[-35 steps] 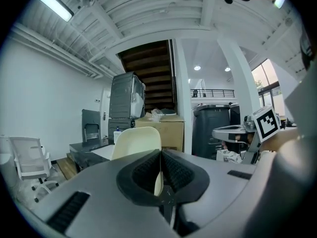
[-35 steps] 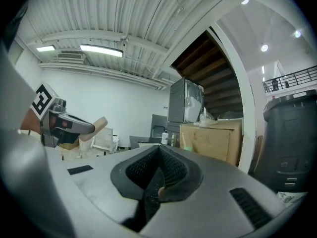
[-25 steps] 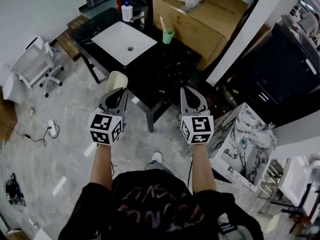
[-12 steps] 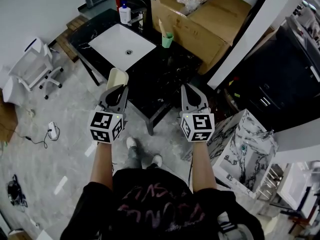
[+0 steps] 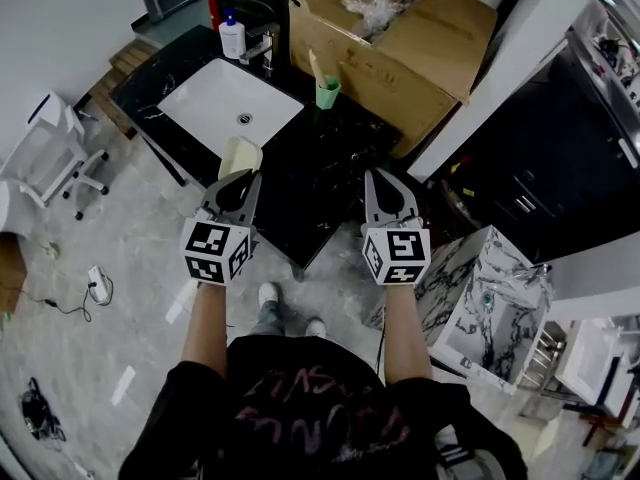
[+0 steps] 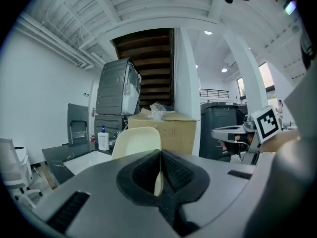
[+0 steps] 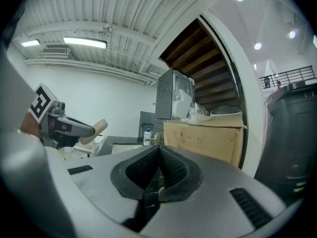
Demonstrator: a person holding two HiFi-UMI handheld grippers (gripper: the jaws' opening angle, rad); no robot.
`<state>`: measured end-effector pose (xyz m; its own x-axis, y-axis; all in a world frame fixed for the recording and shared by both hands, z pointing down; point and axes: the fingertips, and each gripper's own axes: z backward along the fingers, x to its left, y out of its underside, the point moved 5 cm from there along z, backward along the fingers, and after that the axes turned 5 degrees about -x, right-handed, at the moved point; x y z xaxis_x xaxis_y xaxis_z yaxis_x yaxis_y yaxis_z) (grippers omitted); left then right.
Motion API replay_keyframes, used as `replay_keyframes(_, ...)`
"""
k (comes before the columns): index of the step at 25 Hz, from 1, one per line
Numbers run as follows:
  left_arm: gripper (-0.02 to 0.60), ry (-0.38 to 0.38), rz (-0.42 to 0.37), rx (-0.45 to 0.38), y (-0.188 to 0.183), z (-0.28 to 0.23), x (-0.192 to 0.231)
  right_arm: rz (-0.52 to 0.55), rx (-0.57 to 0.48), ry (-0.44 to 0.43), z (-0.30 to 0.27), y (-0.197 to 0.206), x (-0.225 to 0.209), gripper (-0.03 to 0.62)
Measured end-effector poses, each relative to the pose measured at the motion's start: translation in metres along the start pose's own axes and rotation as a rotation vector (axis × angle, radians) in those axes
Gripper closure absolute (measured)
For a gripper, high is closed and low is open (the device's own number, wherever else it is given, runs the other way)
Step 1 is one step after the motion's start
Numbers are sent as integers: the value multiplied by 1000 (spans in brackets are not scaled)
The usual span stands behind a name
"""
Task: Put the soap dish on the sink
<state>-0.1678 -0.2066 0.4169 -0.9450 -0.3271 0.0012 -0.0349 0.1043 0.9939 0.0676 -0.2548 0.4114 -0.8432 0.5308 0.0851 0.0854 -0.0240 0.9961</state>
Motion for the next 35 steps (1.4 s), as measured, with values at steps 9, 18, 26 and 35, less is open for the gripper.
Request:
replay_keyframes(9,560,73,13,-4,-2,-55,56,9,-8,74,-65,-9,-1,582)
replay_keyframes(18,560,159,2,-35,-19,-91,95,25,-13,159,-96,-22,5,582)
replay_keyframes(26,560,199,12,-29,-17,-107,92,17,-31,206,-102,-30,-7,582)
replay_keyframes(35,560,196,-13,-48,-37,-127,71,37,-54,202,-96,-46,-34,582)
